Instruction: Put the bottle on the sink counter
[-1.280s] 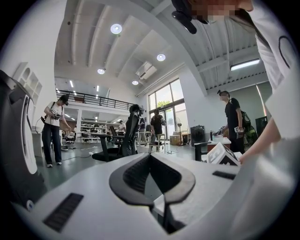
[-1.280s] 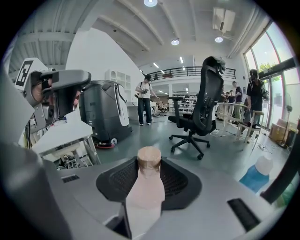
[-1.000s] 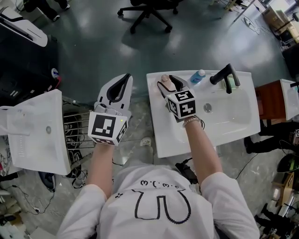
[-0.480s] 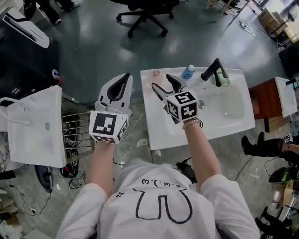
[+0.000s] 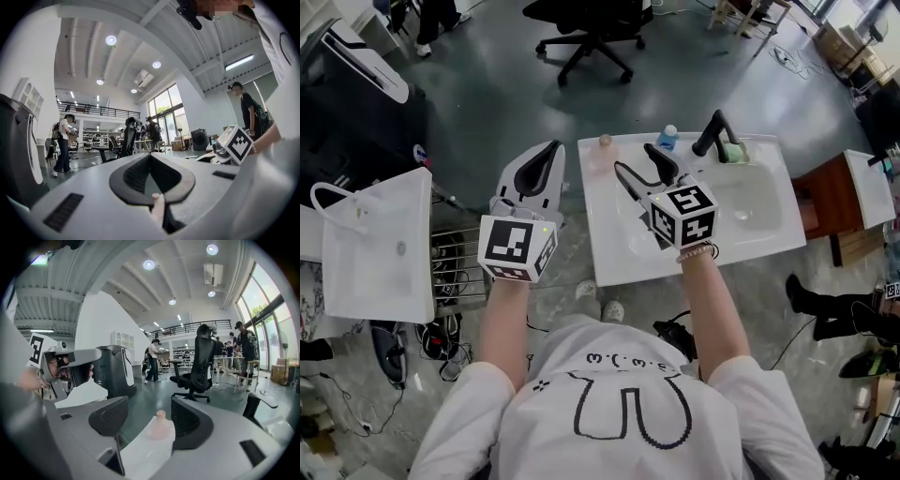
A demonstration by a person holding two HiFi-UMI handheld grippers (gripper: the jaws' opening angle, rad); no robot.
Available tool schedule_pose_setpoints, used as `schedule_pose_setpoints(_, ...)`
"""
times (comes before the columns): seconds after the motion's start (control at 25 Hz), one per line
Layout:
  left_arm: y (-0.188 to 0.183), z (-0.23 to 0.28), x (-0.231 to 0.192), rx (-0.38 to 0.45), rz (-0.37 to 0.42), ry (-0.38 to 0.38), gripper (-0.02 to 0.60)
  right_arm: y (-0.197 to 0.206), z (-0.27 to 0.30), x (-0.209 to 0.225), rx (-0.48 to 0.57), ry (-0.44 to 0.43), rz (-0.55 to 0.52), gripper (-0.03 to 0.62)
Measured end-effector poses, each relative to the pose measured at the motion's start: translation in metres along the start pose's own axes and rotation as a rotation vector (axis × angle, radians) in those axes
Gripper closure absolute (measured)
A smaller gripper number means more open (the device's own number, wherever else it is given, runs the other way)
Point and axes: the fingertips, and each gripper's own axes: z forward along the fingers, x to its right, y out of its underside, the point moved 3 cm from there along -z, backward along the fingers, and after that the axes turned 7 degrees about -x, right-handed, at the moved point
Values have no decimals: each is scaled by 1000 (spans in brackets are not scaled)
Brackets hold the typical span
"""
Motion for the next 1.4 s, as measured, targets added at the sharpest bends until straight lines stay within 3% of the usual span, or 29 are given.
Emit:
schedule_pose_setpoints(0.32,-15,-11,6,43,2,-18,572,-31,-64,4,121,54,-7,306)
schedule_pose_setpoints(0.56,-24,-13,4,68,-1,-27,571,-58,-106,5,230,122,-38,467)
schedule_pose_setpoints(0.76,-33,-8,4,83,11,-14,572,-78,-137,5,321,191,-61,556)
schedule_pose_setpoints(0.96,-44,-7,1,99,38,-11,572,-86,-154,9,341,299,-134,565)
schedule_pose_setpoints(1.4,-66,-3,-16,146,60,-59,572,-98,-173,24,342,398,-197,565)
